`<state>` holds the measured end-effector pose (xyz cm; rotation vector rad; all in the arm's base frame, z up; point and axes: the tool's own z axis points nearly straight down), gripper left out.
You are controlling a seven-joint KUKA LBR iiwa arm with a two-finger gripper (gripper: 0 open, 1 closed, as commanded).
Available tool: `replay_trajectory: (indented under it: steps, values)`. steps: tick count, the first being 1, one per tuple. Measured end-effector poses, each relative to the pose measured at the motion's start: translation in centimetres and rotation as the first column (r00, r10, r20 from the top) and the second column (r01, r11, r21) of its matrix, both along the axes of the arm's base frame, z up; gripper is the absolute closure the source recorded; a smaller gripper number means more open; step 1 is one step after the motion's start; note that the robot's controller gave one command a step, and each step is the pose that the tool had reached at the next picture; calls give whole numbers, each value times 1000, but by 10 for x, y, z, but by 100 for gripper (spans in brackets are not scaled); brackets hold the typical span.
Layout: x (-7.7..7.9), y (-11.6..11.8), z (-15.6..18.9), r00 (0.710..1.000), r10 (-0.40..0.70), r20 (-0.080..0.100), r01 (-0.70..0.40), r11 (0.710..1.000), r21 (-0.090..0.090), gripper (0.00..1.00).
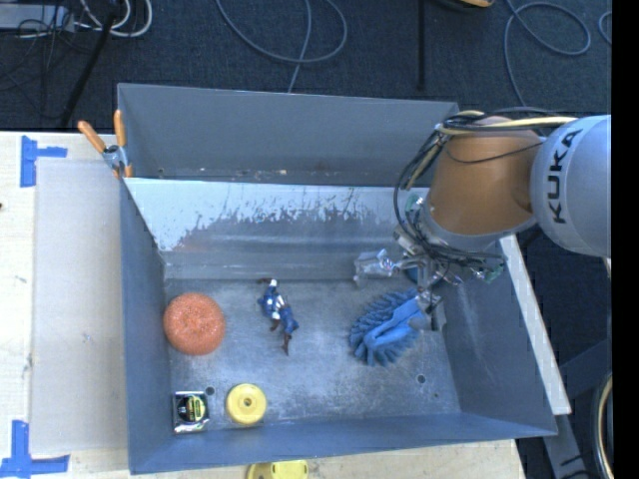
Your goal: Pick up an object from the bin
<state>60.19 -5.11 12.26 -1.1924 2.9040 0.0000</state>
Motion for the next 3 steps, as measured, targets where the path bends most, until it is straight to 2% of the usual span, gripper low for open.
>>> replay_trajectory:
  steps: [1, 2, 3]
  values:
    - [4, -1, -14, 998, 61, -3, -61, 998, 0, 0]
    - [-4, -6, -34, 935, 354, -2, -354, 935, 1, 0]
    - [18, -10, -53, 948, 317, -1, -317, 948, 2, 100]
